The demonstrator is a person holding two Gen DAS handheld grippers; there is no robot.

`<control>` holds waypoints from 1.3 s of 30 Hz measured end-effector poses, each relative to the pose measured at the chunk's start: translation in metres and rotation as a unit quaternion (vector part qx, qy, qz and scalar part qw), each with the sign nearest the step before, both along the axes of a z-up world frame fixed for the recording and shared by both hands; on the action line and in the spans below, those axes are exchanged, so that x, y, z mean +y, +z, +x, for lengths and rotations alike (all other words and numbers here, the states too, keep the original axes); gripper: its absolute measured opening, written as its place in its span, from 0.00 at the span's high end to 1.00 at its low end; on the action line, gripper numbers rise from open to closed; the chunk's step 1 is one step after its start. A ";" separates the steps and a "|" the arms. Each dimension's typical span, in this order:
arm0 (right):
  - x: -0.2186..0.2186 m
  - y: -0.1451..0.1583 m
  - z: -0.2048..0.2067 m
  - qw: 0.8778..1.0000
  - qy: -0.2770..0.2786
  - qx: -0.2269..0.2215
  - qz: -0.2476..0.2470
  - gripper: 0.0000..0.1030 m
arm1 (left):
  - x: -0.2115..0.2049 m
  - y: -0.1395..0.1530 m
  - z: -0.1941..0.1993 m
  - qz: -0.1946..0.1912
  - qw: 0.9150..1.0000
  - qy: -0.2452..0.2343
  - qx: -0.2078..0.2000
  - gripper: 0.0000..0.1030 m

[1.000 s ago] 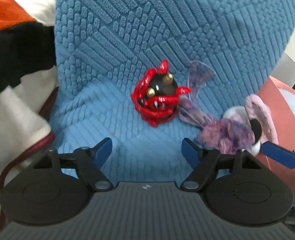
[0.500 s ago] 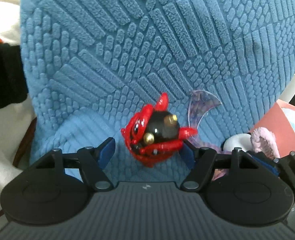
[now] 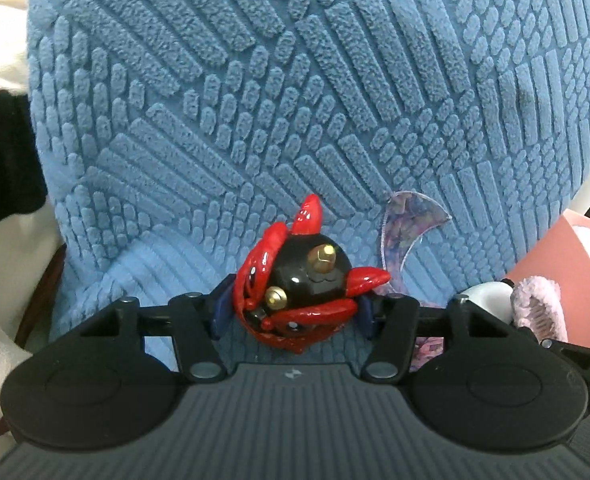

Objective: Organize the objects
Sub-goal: 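Grasp the red devil figure with the left gripper while the right grasps the purple scarf, then lift the red figure with the left gripper while the right lifts the purple scarf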

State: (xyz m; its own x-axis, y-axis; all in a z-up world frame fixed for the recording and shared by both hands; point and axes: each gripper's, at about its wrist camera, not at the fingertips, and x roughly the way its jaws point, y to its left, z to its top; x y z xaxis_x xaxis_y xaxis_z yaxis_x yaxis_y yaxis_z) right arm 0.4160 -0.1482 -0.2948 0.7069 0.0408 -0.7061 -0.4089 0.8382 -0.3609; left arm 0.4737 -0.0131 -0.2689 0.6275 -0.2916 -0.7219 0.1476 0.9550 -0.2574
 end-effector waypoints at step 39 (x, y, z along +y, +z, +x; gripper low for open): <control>-0.040 0.052 -0.102 0.975 -0.072 0.086 0.191 0.90 | 0.038 0.006 -0.163 -0.019 0.995 0.069 0.067 0.38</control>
State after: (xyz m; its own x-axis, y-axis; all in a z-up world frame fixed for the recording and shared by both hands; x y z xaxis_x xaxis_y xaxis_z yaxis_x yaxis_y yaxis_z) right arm 0.3138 -0.1878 -0.2429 0.5979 0.2328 -0.7670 -0.3034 0.9514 0.0522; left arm 0.3105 0.0244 -0.2629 0.5620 -0.2376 -0.7923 -0.0230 0.9530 -0.3021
